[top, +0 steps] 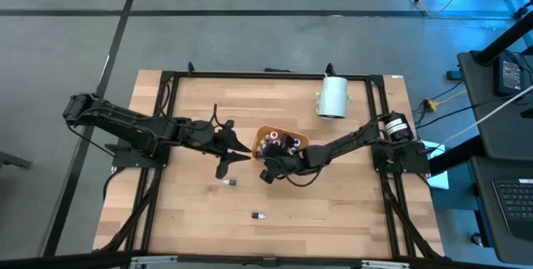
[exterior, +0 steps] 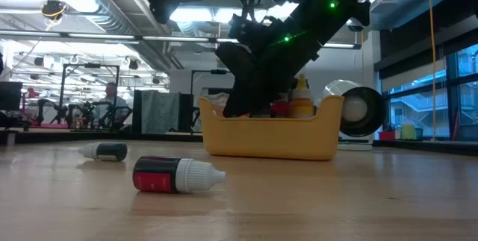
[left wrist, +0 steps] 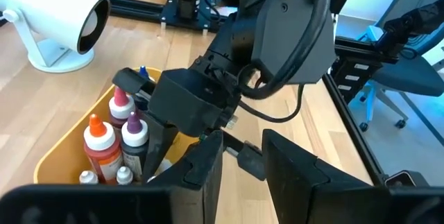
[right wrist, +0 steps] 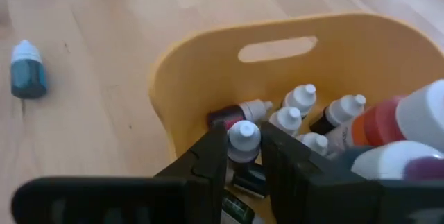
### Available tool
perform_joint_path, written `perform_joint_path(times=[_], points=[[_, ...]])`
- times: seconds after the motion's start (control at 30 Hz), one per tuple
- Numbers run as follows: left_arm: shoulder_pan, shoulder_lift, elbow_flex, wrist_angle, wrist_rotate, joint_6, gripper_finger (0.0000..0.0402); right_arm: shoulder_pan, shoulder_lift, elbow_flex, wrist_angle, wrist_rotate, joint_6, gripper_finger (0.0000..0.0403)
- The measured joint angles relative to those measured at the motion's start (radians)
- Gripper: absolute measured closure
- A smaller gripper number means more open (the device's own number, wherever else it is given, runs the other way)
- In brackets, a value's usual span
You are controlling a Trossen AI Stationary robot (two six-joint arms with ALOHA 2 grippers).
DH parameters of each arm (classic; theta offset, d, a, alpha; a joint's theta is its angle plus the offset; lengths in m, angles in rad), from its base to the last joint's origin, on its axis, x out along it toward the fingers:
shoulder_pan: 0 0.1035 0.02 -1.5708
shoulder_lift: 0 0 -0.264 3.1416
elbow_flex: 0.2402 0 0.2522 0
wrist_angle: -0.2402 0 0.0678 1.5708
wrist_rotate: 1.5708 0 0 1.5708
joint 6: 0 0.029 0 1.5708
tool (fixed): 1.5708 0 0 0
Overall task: Pick & Place food coloring
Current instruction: Put the small pink food coloring bottle into the yellow bin
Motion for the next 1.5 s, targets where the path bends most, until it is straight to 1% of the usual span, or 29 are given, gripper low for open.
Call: perform_joint_path(times=[0.27, 0.47, 0.7, 1.0, 1.13, 1.27, 1.5], points=[[-0.002, 0.0, 0.0, -0.017, 0.002, -0.005, 0.0302, 0.0, 0.01, 0.0, 0.012, -0.076, -0.001, 0.0315], [-0.005, 0.0, 0.0, -0.016, 0.013, -0.016, 0.0298, 0.0, 0.01, 0.0, 0.012, -0.079, 0.0, 0.0315], [-0.005, 0.0, 0.0, -0.024, 0.013, 0.003, 0.0266, 0.0, 0.01, 0.0, 0.011, -0.079, -0.002, 0.0315], [-0.005, 0.0, 0.0, -0.087, 0.009, 0.0, 0.0204, 0.0, 0.01, 0.0, 0.006, -0.08, -0.007, 0.0315], [-0.005, 0.0, 0.0, -0.103, 0.01, -0.001, 0.0184, 0.0, 0.009, 0.0, -0.006, -0.079, -0.006, 0.0315], [-0.005, 0.0, 0.0, -0.111, 0.012, -0.028, 0.0177, 0.0, 0.009, 0.0, -0.021, -0.078, -0.007, 0.0314], [-0.005, 0.0, 0.0, -0.113, 0.012, -0.055, 0.0179, 0.0, 0.009, 0.0, -0.022, -0.078, -0.008, 0.0314]])
